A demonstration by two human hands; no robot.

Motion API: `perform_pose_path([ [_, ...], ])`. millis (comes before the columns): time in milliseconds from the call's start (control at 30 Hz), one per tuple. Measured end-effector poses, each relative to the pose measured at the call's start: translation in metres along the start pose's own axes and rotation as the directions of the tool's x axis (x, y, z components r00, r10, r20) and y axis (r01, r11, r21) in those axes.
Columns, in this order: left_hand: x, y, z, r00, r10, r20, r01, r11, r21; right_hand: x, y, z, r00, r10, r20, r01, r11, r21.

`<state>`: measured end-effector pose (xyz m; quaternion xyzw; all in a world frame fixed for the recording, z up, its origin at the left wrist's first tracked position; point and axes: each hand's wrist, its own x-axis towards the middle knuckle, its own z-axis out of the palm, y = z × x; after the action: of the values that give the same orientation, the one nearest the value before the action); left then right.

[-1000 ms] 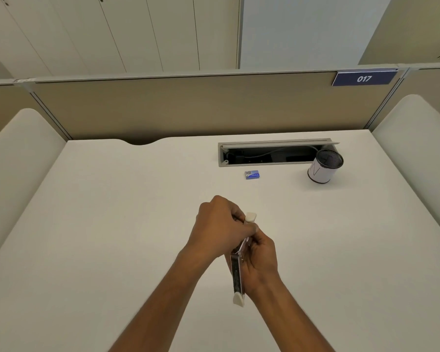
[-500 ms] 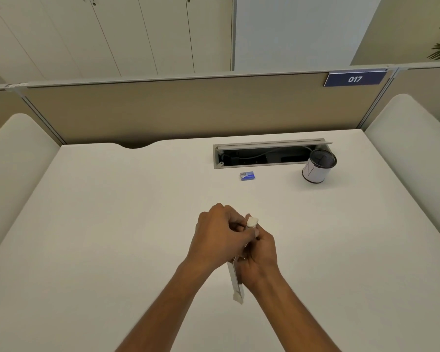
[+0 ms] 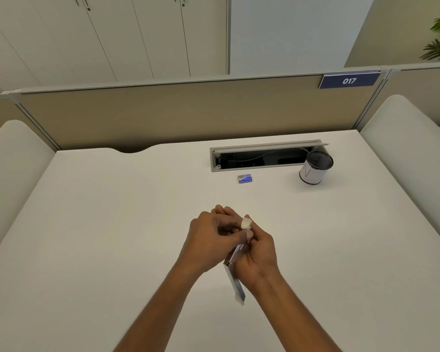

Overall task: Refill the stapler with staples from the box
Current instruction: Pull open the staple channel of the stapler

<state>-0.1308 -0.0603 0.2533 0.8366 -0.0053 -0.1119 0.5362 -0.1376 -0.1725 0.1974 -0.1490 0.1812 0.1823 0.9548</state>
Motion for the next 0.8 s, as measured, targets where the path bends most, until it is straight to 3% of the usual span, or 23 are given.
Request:
perform_pose_path([
  [133,0.002,-0.001,-0.01,0.996,-0.053,0.068,0.07,0.962,-0.265,0.0,-0.002,-0.002,0.998,-0.001,0.06,0.0,1.0,0.016],
  [367,0.001,-0.003,-0.026,0.989,0.004,0.148,0.08,0.825,-0.56,0.0,-0.008,0.001,0.993,-0.044,0.106,0.033,0.994,0.102],
  [800,0.007,-0.019,-0.024,0.98,-0.044,0.192,0.173,0.656,-0.734,0.005,-0.013,0.001,0.998,-0.048,0.031,0.045,0.993,0.107],
])
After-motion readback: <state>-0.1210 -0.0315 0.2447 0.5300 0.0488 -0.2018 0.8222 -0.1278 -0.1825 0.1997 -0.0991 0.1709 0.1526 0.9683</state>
